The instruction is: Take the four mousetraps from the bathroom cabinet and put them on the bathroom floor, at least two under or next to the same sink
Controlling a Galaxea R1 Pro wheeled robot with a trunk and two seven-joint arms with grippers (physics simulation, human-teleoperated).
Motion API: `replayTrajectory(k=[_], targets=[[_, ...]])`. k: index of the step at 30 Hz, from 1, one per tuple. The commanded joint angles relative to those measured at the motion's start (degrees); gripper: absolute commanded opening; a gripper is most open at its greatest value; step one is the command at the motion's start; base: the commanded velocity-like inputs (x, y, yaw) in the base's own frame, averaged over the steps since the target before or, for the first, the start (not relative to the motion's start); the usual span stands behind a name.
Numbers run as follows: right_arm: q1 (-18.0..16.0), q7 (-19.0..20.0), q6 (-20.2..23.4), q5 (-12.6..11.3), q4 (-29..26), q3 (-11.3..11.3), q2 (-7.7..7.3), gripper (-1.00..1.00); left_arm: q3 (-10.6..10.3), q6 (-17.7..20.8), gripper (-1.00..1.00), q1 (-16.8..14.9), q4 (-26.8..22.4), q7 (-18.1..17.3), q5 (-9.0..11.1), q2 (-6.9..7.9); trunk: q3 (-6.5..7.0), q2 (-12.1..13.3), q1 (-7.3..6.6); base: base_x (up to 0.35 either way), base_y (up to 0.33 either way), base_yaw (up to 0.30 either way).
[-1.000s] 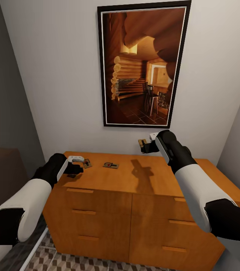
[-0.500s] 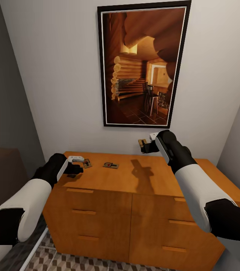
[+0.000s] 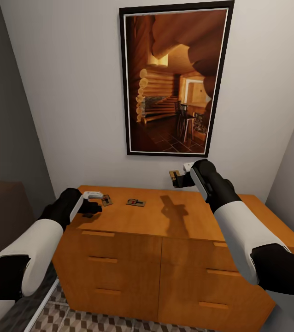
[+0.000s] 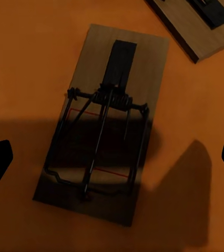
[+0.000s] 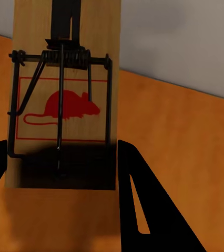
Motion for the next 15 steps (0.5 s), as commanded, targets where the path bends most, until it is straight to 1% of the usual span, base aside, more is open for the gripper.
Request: replayTrajectory(k=[1, 15], targets=[[-0.05, -0.07, 0.22, -0.39, -0.04, 0.08, -0.02, -1.0, 0.07, 0.29, 1.0, -0.03, -0.07, -0.53, -0.61, 0.07, -0.07, -0.04, 0.0, 0.0, 0.0, 0.0], [-0.05, -0.07, 0.22, -0.45, -0.04, 0.09, -0.02, -1.0, -0.07, 0.6, 1.0, -0.03, -0.2, -0.53, -0.52, 1.45, -0.07, -0.04, 0.0, 0.0, 0.0, 0.0]])
